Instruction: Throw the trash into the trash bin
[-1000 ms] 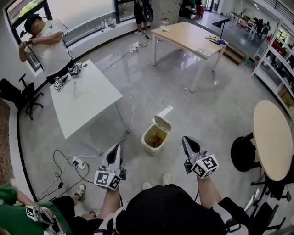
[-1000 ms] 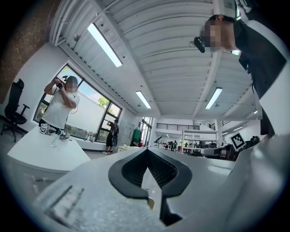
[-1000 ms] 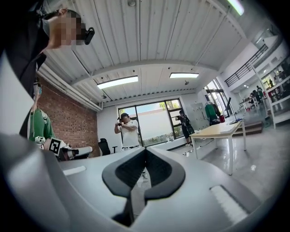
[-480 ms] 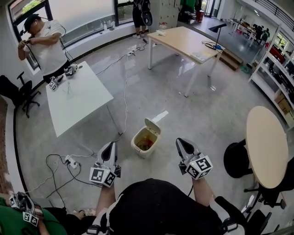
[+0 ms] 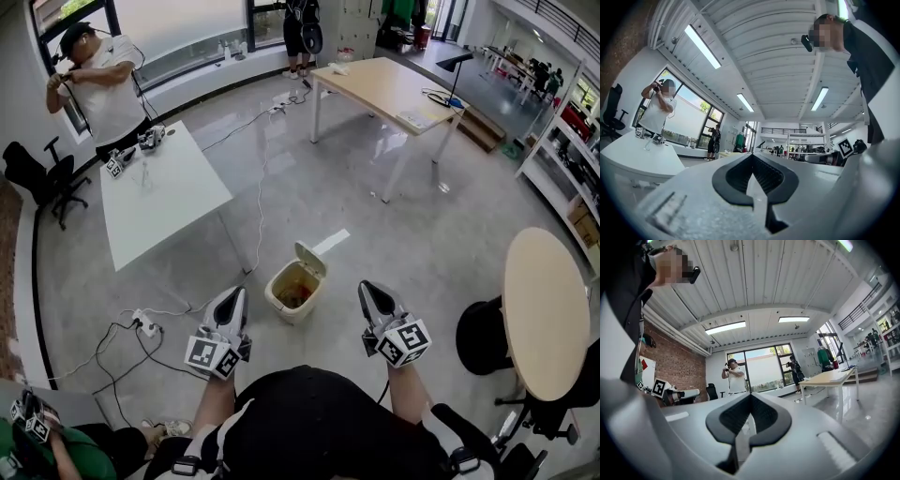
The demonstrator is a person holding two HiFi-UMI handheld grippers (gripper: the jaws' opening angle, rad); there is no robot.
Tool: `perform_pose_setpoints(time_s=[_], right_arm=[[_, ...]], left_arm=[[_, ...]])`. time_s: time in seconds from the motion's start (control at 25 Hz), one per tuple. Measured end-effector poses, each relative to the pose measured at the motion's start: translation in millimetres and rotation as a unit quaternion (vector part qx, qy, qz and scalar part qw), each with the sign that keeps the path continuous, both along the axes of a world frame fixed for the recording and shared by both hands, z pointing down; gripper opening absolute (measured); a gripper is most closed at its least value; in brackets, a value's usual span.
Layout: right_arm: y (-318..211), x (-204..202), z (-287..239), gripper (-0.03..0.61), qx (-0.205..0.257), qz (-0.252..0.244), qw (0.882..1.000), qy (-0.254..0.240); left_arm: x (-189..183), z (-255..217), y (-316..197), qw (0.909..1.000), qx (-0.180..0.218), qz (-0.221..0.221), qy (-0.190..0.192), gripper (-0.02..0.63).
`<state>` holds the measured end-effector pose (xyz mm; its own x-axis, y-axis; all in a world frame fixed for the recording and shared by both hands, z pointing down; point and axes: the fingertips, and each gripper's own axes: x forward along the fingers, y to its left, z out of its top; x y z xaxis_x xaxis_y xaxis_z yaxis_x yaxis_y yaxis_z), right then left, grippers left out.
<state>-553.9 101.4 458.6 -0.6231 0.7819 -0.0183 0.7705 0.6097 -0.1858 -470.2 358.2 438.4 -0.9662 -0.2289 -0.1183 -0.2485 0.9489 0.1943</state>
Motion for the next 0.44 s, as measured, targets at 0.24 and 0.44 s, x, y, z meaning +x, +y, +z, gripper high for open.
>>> perform_pose_setpoints(time_s=[0.24,0.44], right_arm=[[1.5,3.2,3.0,0.005,-0.003,0.002,1.000,0.003],[1.9,6.0,0.8,0.005,-0.002,0.005,1.000,0.003]], left_arm=[[1.3,-1.2,9.0,1.0000,-0.005,-0.006,0.000,0.000],[3.7,-2.8,7.1,1.0000,-0.001,-0.002,-0.002,0.000]])
